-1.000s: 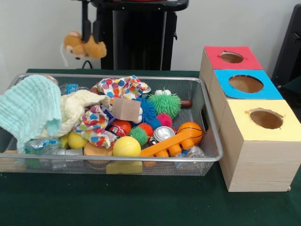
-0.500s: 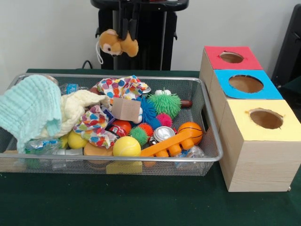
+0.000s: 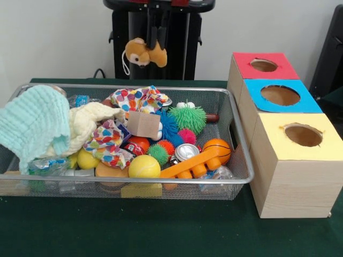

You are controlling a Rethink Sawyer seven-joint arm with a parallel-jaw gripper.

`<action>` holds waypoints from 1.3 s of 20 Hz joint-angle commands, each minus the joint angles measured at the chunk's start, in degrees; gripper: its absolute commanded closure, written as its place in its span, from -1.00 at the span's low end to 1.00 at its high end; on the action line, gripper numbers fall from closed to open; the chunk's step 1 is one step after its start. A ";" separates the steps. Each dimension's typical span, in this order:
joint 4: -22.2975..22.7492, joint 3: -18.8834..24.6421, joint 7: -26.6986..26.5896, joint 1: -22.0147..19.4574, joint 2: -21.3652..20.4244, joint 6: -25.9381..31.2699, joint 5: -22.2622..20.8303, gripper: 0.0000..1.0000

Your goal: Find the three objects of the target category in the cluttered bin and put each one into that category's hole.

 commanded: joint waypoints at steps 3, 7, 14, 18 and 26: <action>5.51 -4.53 10.26 6.44 -3.17 2.08 -0.64 1.00; 4.13 -6.39 12.03 9.75 -2.52 3.12 0.21 1.00; 1.39 -9.89 13.34 14.29 -1.26 4.99 0.71 1.00; 0.22 -11.98 13.99 16.85 -0.27 5.10 0.37 1.00; 0.45 -15.95 19.33 23.37 1.41 3.98 3.53 1.00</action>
